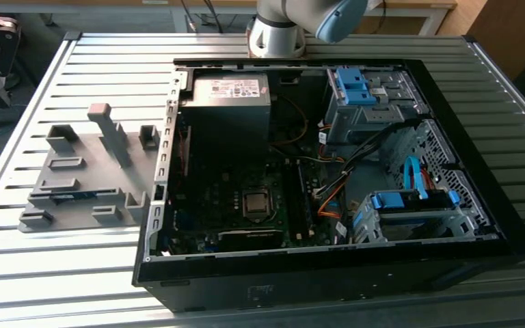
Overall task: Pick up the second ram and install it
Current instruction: 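Pick up the second ram and move it above second insertion slot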
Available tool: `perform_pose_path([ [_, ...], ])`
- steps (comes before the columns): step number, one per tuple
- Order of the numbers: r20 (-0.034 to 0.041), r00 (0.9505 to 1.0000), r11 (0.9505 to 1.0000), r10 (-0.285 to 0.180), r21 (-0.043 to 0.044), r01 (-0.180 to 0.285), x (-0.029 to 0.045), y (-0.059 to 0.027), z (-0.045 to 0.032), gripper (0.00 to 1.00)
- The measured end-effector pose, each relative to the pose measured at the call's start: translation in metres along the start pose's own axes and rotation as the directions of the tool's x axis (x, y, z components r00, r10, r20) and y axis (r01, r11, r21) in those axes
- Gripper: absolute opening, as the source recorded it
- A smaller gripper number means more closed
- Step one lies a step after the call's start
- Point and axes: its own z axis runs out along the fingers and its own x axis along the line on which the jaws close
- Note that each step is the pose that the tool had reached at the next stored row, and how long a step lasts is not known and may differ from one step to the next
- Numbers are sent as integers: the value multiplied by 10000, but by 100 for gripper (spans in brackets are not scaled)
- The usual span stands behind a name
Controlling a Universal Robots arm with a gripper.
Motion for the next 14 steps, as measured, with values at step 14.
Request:
perform_pose_path([
  [14,-7,9996,9996,-267,-1,267,6,-6,3,11],
])
